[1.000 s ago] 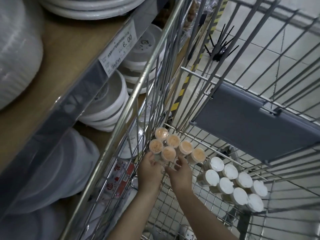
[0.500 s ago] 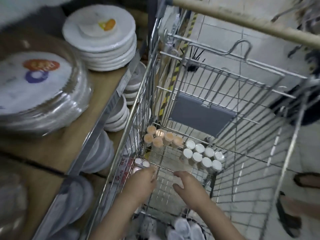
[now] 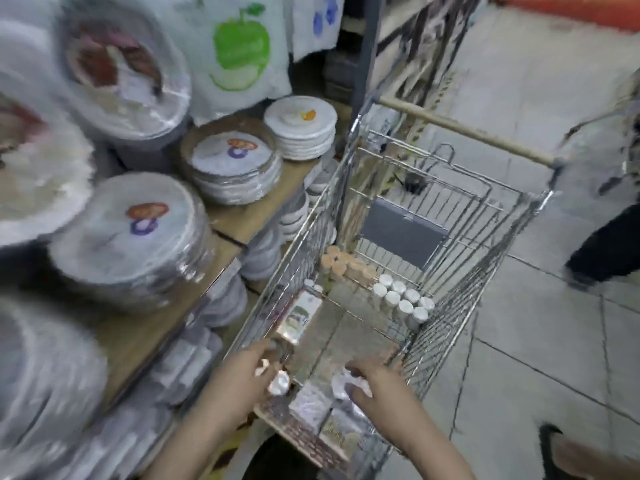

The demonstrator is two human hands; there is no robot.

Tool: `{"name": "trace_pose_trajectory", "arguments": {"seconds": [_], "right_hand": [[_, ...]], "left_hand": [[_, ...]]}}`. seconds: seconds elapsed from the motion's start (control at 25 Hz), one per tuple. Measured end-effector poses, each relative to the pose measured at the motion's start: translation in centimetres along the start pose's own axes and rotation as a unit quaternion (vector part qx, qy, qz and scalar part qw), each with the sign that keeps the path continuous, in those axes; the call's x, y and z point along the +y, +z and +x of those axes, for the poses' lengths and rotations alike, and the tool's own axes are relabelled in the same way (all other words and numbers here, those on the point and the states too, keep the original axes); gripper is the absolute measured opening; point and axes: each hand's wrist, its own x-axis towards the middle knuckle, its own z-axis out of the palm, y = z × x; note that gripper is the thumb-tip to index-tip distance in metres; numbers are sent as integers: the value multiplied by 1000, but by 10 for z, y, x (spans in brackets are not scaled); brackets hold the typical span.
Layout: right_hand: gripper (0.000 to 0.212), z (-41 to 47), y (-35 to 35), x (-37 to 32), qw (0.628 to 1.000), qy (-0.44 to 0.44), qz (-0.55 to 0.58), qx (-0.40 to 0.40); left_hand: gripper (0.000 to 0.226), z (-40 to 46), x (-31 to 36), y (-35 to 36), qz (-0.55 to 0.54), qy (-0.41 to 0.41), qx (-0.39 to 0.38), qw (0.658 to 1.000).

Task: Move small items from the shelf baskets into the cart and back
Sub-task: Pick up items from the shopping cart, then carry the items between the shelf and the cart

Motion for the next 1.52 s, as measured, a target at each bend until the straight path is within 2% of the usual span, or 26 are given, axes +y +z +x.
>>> {"name": "trace_pose_trajectory", "arguments": {"seconds": [0.12, 0.32, 0.6, 0.88, 1.08, 1.2, 1.52], "right_hand": [[33, -48, 14, -19, 999, -42, -14, -24], [28, -106, 42, -85, 976, -184, -79, -81], [32, -183, 97, -192, 915, -350, -86, -181], [34, -275, 185, -313, 851, -477, -102, -195], [35, -321, 250, -378, 825, -527, -92, -183], [34, -338, 271, -410, 819, -542, -78, -171], [27, -322, 287, -503, 794, -605, -13, -66]], "left_hand": [[26, -90, -24, -5, -65, -32, 92, 993], [29, -243, -71, -8, -46, -102, 248, 962], [30, -424, -124, 0, -86, -235, 410, 877], [31, -567, -184, -17, -85, -298, 488, 816], [32, -643, -229, -45, -66, -287, 525, 799], [34, -668, -246, -69, -41, -281, 556, 781], [39, -676, -290, -152, 37, -255, 606, 752]]}}
